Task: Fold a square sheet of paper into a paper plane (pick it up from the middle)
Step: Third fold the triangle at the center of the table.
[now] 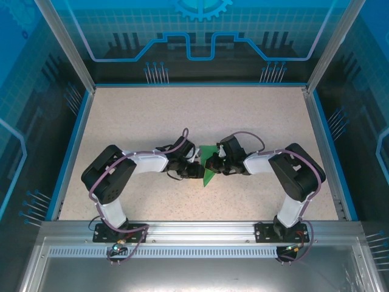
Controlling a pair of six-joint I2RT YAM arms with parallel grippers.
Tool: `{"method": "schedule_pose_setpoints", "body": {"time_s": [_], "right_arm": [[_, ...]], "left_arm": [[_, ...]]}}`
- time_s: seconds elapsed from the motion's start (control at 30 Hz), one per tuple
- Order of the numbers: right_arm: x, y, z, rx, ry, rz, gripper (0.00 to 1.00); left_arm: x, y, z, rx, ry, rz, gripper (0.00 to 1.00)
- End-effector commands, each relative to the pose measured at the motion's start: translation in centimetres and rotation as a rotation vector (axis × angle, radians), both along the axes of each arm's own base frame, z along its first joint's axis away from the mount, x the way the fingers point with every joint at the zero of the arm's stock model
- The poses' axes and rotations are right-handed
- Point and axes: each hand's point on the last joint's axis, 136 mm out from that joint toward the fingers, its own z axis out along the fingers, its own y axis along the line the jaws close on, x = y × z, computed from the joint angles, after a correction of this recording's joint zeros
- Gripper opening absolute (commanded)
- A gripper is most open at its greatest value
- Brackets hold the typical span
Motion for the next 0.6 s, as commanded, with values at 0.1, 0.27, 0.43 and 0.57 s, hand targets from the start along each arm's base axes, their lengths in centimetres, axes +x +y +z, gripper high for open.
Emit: {"method": "schedule_pose_setpoints", "body": {"time_s": [0.1,0.27,0.43,0.57], "right_arm": [[-0.5,-0.7,-1.6,-0.007,0.054,-0.028,0.05],[-0.1,-0.5,-1.5,0.013,0.046,-0.038,0.05],[-0.1,-0.6,-1.6,0.012,0.049,-0.041,0.05],[-0.2,-0.6,-1.7,0.010,0.050,-0.037,0.05]], "left_arm": [[0.2,-0.8,-0.7,0.021,-0.002,-0.010,0.27],[0.2,-0.8,-1.1,0.037,0.002,-0.013,0.27],[0.2,-0.7,-1.3,0.062,-0.004,-0.017,0.26],[0.1,-0.7,-1.7,0.101,-0.006,-0.025,0.24]]}}
